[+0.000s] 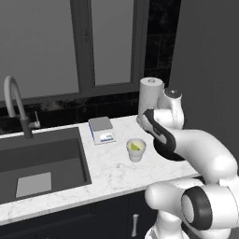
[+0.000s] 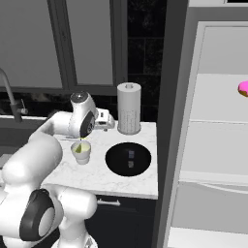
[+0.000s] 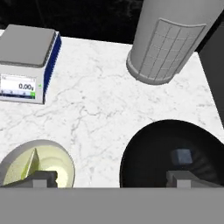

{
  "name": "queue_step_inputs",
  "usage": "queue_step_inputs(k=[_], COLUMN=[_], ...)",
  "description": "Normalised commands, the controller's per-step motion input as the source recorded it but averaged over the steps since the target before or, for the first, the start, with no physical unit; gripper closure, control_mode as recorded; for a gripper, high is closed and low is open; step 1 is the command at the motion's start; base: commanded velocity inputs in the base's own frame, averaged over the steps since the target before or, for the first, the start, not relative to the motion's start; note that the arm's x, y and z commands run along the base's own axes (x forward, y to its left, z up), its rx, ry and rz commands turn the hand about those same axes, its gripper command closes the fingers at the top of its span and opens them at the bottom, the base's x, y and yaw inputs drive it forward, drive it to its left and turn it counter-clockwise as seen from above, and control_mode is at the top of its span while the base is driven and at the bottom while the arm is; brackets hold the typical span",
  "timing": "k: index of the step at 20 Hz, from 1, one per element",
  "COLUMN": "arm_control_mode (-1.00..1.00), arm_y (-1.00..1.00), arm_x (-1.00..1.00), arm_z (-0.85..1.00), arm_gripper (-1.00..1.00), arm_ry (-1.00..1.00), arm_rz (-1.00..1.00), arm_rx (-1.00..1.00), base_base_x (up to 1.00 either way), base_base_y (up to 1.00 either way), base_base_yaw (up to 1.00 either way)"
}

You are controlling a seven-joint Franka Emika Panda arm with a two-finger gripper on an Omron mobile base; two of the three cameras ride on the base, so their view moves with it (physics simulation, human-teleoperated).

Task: Grab a lemon wedge from the fridge and one ice cube from the ice bowl, and put them in the glass of lemonade.

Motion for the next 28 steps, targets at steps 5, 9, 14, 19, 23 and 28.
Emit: queue_step_inputs(k=[5,9,14,19,23,28], arm_control_mode=[-1.00,-1.00,-1.00,-1.00,-1.00,-1.00], arm_y=[-0.76,-0.72,-0.36,-0.13,-0.10,-0.12], arm_x=[0.05,0.00,-0.17,-0.01,-0.01,-0.02], arm_z=[-0.20,-0.80,-0.64,-0.16,-0.07,-0.13], arm_gripper=[-1.00,-1.00,-1.00,-1.00,-1.00,-1.00], arm_ry=[0.37,0.20,0.05,-0.03,-0.07,-0.08], arm_rz=[-0.17,-0.15,-0.05,0.03,0.06,0.06], arm_rx=[-0.09,0.00,0.01,0.00,0.00,0.00], base_base_x=[0.00,0.00,0.00,0.00,0.00,0.00], base_base_y=[0.00,0.00,0.00,0.00,0.00,0.00], base_base_yaw=[0.00,0.00,0.00,0.00,0.00,0.00])
